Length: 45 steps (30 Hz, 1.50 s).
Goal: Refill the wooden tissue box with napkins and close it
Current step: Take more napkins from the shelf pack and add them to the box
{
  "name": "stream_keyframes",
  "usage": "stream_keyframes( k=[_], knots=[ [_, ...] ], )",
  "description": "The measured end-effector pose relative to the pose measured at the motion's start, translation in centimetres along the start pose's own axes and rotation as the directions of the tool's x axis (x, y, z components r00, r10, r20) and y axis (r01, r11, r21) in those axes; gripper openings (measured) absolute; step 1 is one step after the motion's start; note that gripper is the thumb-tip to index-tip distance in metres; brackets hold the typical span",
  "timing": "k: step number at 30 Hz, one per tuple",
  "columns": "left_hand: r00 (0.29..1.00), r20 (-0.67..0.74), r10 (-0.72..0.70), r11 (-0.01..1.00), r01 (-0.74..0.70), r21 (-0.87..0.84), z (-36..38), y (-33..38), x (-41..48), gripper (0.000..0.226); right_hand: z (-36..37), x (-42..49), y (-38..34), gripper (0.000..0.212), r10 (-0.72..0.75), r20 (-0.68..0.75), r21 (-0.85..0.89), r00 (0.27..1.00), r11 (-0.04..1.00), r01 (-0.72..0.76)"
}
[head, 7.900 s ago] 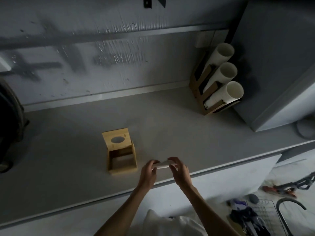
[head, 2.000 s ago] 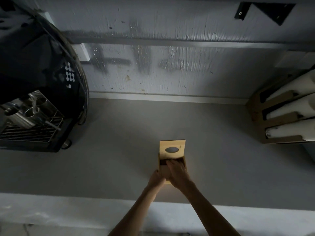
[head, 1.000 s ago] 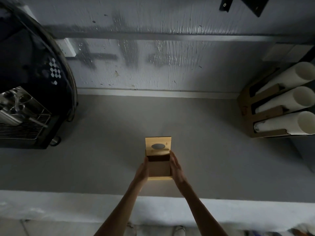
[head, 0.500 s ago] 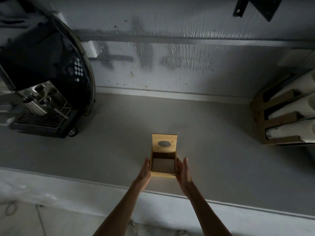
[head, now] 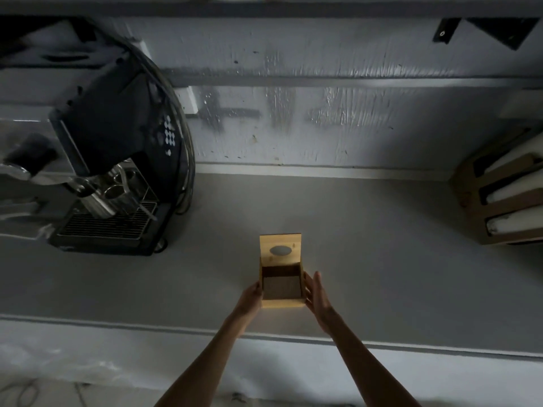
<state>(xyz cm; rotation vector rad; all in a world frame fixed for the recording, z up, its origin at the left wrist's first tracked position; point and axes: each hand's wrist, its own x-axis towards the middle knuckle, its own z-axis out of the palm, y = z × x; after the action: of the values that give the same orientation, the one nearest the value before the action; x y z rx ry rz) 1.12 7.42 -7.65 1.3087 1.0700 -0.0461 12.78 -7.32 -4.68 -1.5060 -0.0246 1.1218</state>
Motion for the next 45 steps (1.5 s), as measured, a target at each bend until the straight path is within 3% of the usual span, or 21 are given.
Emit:
stream_keyframes(
  k=[4,9,11,13,15,18,20,23,26,28,37,42,45],
  knots=[
    [0.995,0.092,0.044,0.985,-0.058,0.160,-0.7,0.8,-0.4,0.031,-0.5,0.5,0.7,0.068,-0.037,-0.117,-0.031,0.992,0.999,0.033],
    [0.997,0.080,0.018,0.958,-0.041,0.285,-1.0,1.4,1.0,0.020,-1.5,0.0,-1.5,0.054,-0.123,-0.248,-0.086,0.961,0.991,0.104],
    [0.998,0.070,0.004,0.962,-0.023,0.271,-0.8,1.2,2.0,0.017,-1.5,0.0,-2.6,0.049,-0.129,-0.281,-0.097,0.951,0.990,0.105],
    [0.996,0.084,-0.008,0.966,-0.014,0.260,-1.3,3.8,1.2,0.031,-1.4,0.2,-4.6,0.042,-0.180,-0.296,-0.104,0.938,0.982,0.156],
    [0.993,0.115,0.011,0.969,-0.039,0.245,-2.2,7.8,0.3,0.022,-0.7,-0.1,-7.9,0.035,-0.263,-0.273,-0.107,0.925,0.964,0.242],
    [0.971,0.066,0.229,0.971,-0.233,0.053,-4.6,17.7,-3.1,0.017,1.2,-1.8,-16.3,0.031,-0.447,-0.163,-0.136,0.880,0.893,0.429],
    [0.884,-0.052,0.465,0.886,-0.464,0.027,-6.3,25.6,-6.7,0.028,3.3,-4.0,-23.3,0.030,-0.612,-0.066,-0.176,0.788,0.784,0.595],
    [0.654,-0.121,0.747,0.663,-0.747,0.054,-8.9,36.9,-13.5,0.034,6.8,-8.5,-33.8,0.031,-0.814,0.037,-0.180,0.580,0.565,0.805],
    [0.507,-0.272,0.818,0.525,-0.851,-0.006,-10.8,45.2,-18.2,0.032,9.8,-12.0,-42.1,0.034,-0.886,0.023,-0.155,0.463,0.455,0.877],
    [0.473,-0.358,0.805,0.490,-0.870,-0.047,-12.0,49.6,-20.0,0.028,11.4,-13.4,-46.5,0.037,-0.904,-0.010,-0.133,0.427,0.424,0.896],
    [0.559,-0.419,0.715,0.607,-0.794,-0.023,-14.4,57.2,-17.0,0.026,13.6,-10.8,-54.8,0.042,-0.841,-0.127,-0.192,0.527,0.542,0.819],
    [0.702,-0.288,0.652,0.735,-0.678,0.010,-13.3,60.1,-15.5,0.027,15.6,-6.6,-58.6,0.048,-0.806,-0.142,-0.403,0.575,0.578,0.710],
    [0.736,-0.207,0.645,0.764,-0.629,0.144,-12.9,61.2,-14.8,0.031,17.0,-5.4,-59.2,0.055,-0.778,-0.098,-0.512,0.620,0.574,0.639]
  ],
)
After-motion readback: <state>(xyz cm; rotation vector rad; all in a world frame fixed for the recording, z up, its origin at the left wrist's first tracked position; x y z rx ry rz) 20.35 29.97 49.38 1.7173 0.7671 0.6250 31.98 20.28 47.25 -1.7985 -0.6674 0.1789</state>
